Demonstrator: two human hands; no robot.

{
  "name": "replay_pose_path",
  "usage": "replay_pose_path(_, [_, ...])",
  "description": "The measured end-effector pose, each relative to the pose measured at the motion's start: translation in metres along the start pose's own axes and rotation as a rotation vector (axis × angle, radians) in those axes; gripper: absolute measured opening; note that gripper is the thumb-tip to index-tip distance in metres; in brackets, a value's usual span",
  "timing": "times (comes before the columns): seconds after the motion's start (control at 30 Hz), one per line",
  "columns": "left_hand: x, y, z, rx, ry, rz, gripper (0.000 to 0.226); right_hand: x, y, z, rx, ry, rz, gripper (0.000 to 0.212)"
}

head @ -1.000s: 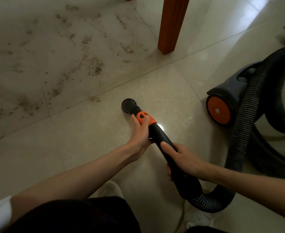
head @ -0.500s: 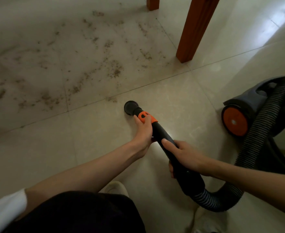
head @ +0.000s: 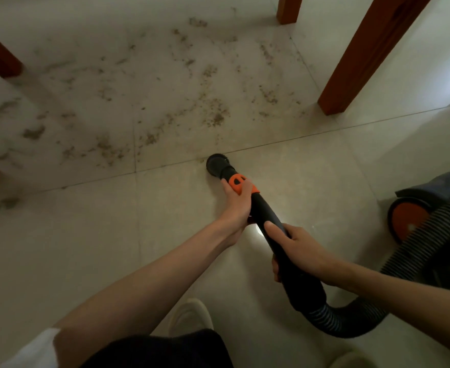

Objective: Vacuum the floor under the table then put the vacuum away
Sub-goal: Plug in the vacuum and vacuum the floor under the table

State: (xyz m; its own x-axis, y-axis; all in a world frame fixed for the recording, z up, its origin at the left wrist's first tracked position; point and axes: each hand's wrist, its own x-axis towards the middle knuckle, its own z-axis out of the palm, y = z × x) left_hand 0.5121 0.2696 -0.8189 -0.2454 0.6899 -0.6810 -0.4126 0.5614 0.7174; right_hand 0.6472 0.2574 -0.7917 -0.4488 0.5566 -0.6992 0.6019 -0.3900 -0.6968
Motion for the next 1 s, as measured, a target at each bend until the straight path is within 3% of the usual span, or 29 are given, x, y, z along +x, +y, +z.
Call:
replay_pose_path(0.33, [0.021,0.011,-0.034,-0.039,0.102,0.090,0.060,0.036,-0.021,0.014,-0.063,-0.066,-0.077,0.034])
replay_pose_path(0.7, [0.027,-0.001,-0.021,0.058,0.147,0.132,0.064,0.035,-0.014,0.006,-0.095,-0.051,-0.062,0.034])
replay_pose_path(1.0, [0.031,-0.003,-0.050,0.006,0.286,0.153,0.061,0.051,-0.027,0.022,-0.128,-0.140,-0.079,0.032])
